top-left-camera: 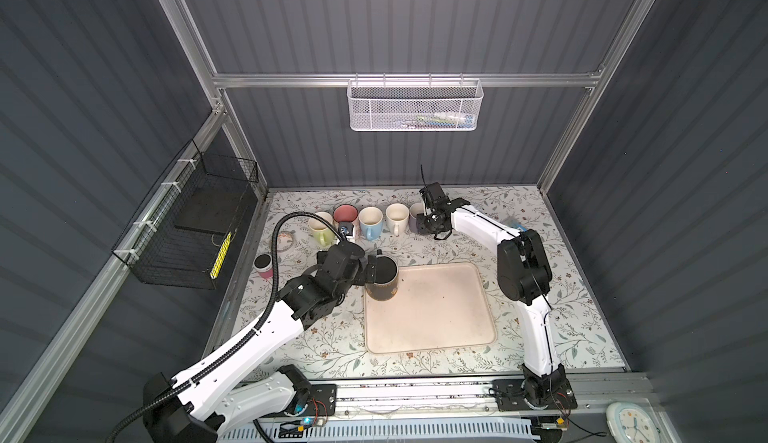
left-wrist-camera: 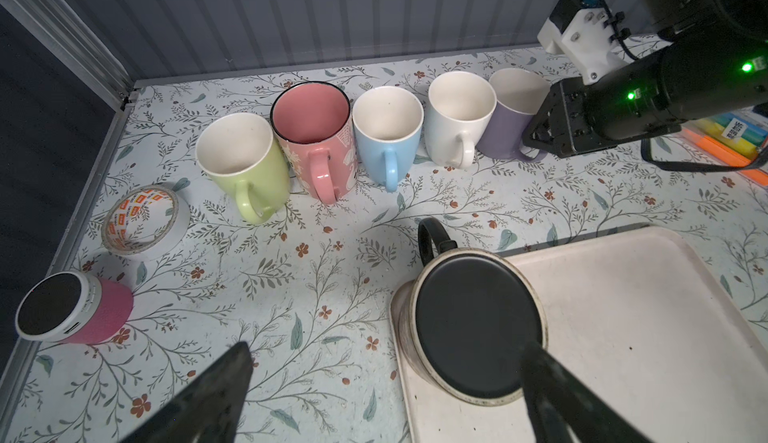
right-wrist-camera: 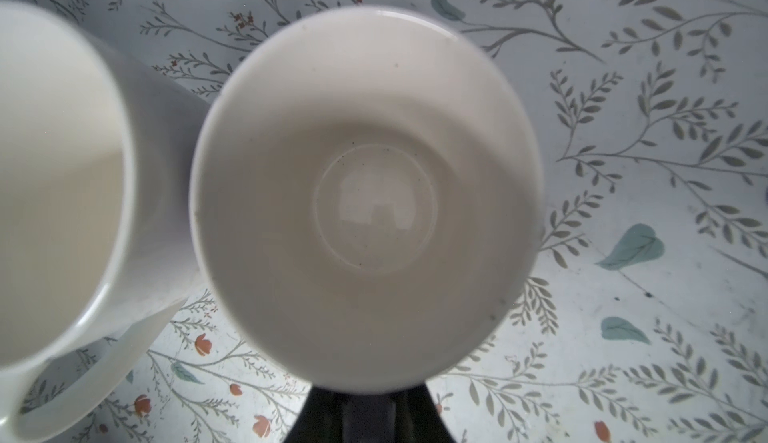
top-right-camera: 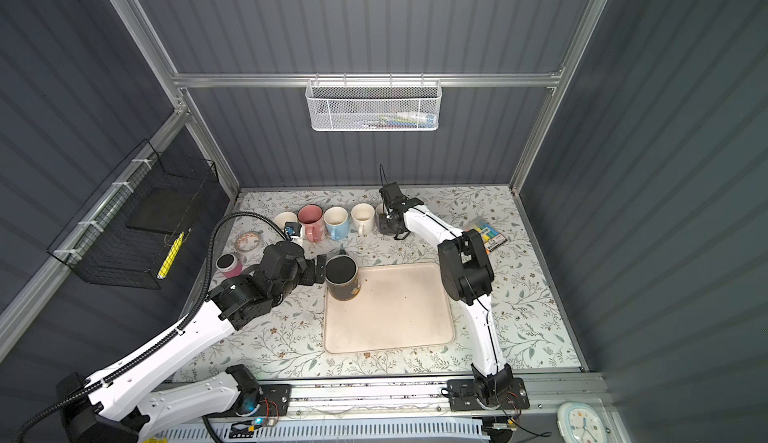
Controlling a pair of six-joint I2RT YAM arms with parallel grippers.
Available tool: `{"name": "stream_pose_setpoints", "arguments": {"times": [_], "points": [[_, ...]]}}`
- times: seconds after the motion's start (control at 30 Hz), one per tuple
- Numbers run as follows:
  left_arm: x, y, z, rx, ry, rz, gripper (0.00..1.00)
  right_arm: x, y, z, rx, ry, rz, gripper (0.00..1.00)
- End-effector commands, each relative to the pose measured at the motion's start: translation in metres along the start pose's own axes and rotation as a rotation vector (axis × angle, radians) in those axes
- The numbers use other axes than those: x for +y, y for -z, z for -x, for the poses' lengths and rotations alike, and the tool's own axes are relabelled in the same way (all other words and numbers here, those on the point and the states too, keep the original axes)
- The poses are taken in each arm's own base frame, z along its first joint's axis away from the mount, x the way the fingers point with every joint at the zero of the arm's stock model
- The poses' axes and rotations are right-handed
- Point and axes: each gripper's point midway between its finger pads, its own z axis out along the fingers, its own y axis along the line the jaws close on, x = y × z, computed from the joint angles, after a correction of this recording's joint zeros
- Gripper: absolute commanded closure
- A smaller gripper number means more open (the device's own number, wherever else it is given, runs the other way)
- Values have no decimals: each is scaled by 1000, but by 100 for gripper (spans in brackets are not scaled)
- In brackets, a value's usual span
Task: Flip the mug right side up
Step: 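Release the lavender mug with the right gripper and draw it back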
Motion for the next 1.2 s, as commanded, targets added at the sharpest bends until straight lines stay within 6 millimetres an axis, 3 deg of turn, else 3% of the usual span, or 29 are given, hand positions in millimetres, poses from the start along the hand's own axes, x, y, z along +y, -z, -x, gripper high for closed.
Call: {"name": "stream_pose_setpoints", "arguments": {"times": [0.0,0.1,0.33,0.77,0.9,1.17], "points": [[-3,7,3,7,-23,-23,0,11,11,22,-66,5,29,73],[-6,5,0,26,-23,-31,1,12,14,21,-65,6,32,62],[-14,-14,-8,120,-28,-31,11,10,37,22,-95,12,38,48],[14,-78,-25,330,95,-31,63,7,120,12,-236,-7,116,39],[7,-97,-31,430,80,-65,76,8,144,-6,-269,-38,170,39],[-7,-129,-41,544,43,-102,86,13,191,-50,-370,-52,262,40]]}}
